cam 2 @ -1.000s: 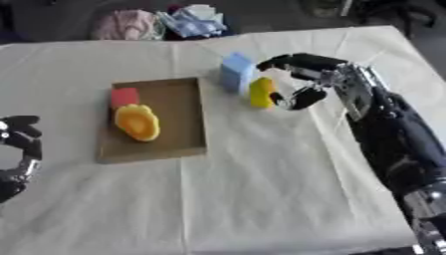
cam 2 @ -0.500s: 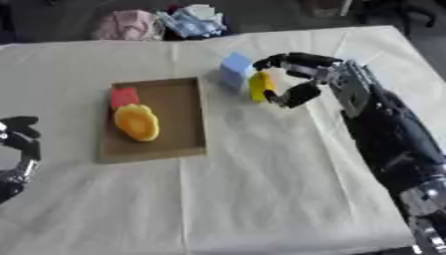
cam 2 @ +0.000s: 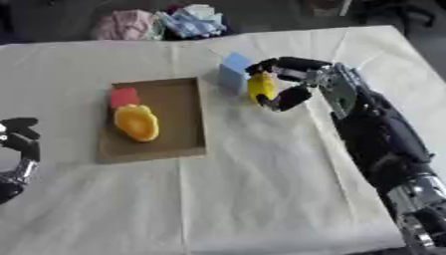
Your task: Pick up objects on the table and place them in the box.
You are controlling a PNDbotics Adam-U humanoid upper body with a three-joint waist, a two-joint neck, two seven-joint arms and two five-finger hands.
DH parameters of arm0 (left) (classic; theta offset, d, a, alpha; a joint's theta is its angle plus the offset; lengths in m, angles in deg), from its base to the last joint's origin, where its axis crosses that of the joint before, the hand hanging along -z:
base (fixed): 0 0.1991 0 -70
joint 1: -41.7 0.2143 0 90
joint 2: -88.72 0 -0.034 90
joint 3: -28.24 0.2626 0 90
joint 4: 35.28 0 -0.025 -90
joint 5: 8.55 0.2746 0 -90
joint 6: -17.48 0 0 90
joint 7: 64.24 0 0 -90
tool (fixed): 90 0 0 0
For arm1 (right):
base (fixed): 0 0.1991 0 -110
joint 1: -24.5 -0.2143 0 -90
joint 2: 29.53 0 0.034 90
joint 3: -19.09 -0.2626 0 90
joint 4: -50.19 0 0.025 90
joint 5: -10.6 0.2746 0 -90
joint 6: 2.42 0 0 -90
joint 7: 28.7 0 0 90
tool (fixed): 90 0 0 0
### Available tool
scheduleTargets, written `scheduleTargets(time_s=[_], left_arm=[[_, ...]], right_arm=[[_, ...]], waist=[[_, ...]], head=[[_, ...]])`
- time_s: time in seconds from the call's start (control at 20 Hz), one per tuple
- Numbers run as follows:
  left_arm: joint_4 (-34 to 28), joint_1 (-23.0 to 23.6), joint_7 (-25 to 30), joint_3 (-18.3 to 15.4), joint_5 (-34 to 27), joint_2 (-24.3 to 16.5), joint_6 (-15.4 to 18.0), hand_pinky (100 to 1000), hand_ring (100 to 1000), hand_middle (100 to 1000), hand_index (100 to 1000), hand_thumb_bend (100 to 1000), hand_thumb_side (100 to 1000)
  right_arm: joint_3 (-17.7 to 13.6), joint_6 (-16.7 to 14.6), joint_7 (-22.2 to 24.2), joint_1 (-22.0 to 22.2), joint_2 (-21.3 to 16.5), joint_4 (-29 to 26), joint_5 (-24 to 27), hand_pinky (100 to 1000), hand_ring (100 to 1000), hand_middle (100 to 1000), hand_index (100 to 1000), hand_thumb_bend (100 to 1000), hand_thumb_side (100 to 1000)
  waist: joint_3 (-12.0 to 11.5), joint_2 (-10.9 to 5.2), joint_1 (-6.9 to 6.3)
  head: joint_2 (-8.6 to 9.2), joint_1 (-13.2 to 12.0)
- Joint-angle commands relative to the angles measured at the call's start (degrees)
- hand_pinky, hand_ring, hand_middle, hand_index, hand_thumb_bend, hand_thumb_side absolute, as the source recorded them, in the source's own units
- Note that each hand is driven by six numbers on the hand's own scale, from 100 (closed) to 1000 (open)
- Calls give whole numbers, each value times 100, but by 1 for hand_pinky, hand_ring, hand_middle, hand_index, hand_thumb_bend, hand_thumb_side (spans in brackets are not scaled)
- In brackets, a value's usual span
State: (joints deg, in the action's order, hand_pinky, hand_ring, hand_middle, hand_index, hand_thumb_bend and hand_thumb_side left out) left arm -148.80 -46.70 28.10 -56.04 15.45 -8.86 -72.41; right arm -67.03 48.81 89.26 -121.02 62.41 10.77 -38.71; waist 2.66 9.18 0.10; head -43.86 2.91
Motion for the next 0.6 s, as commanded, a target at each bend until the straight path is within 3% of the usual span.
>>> scheduleTargets(time_s=[0.05, 0.45, 0.5, 0.6], left_arm=[[-107, -8, 16, -53, 8, -32, 11, 649, 569, 612, 840, 100, 565], [-107, -8, 35, -53, 8, -11, 27, 652, 570, 613, 840, 100, 561], [-107, -7, 35, -53, 9, -9, 27, 652, 570, 613, 840, 100, 561], [-107, -4, 40, -52, 8, -5, 29, 654, 570, 613, 840, 100, 560]], right_arm=[[-148, -1319, 1019, -170, -34, 69, -328, 942, 953, 905, 998, 100, 306], [-406, -1202, 40, -215, -34, 303, -1469, 940, 962, 915, 999, 100, 272], [-431, -1160, -103, -213, -39, 329, -1614, 938, 961, 914, 998, 100, 229], [-487, -1053, -387, -200, -51, 394, -1890, 934, 958, 910, 995, 100, 281]], waist=[[-17, -131, 39], [-56, -106, 41], [-58, -104, 40], [-59, -103, 40]], head=[[-26, 24], [-26, 45], [-26, 45], [-26, 47]])
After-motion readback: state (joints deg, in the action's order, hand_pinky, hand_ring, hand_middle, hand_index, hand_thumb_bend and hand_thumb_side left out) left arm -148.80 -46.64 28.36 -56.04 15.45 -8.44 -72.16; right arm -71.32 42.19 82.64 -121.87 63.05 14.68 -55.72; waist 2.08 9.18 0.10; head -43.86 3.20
